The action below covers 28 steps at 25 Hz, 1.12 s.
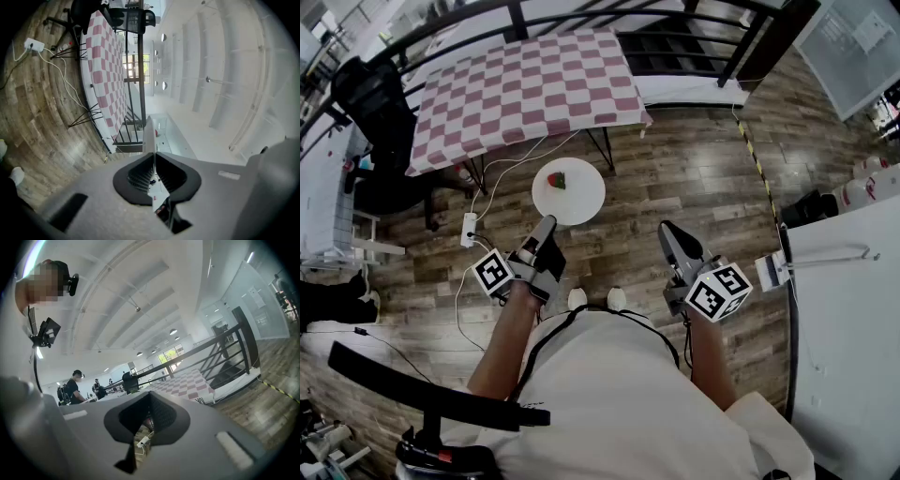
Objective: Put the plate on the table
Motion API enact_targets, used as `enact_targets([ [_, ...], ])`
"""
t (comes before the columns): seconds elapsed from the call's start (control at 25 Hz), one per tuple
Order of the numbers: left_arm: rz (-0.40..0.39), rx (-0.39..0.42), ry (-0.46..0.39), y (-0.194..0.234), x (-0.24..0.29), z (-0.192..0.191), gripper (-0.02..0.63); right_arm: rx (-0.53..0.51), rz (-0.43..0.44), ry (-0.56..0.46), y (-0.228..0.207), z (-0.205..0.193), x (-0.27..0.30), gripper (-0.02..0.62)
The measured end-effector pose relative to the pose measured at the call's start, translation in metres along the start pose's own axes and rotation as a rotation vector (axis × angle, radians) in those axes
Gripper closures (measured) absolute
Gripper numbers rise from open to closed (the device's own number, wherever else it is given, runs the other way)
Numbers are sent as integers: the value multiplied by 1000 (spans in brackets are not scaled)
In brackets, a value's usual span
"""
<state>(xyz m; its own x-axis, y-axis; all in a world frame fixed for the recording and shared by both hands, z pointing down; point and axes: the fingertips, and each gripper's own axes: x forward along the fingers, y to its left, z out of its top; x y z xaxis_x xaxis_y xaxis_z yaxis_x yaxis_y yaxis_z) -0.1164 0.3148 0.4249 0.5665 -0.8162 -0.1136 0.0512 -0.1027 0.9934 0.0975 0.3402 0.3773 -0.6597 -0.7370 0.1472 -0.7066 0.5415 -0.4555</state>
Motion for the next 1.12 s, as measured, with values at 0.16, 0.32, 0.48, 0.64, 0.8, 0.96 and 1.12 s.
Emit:
enact_targets([
  [0.16,-13,-9,-3,-1,0,3,583,-4,-3,-4,2,1,2,588],
  [0.32,-15,-3,6,0,0,5,584,-14,-9,-3,3,1,4,588],
  [0.48,-5,1,11,3,-1,6,584,-21,-9,2,4,-1,6,589],
  [0.64,-3,-2,12,4,-1,11,585,-6,-7,6,6,-4,11,588],
  [0.8,-4,-8,6,7,-3,17,586,-5,3,23,9,-8,17,588],
  [0.96,-3,-17,0,10,-4,22,586,-4,-2,28,9,-8,23,588],
  [1.12,-7,-20,1,12,-3,28,588,7,-11,18,8,-5,26,588],
])
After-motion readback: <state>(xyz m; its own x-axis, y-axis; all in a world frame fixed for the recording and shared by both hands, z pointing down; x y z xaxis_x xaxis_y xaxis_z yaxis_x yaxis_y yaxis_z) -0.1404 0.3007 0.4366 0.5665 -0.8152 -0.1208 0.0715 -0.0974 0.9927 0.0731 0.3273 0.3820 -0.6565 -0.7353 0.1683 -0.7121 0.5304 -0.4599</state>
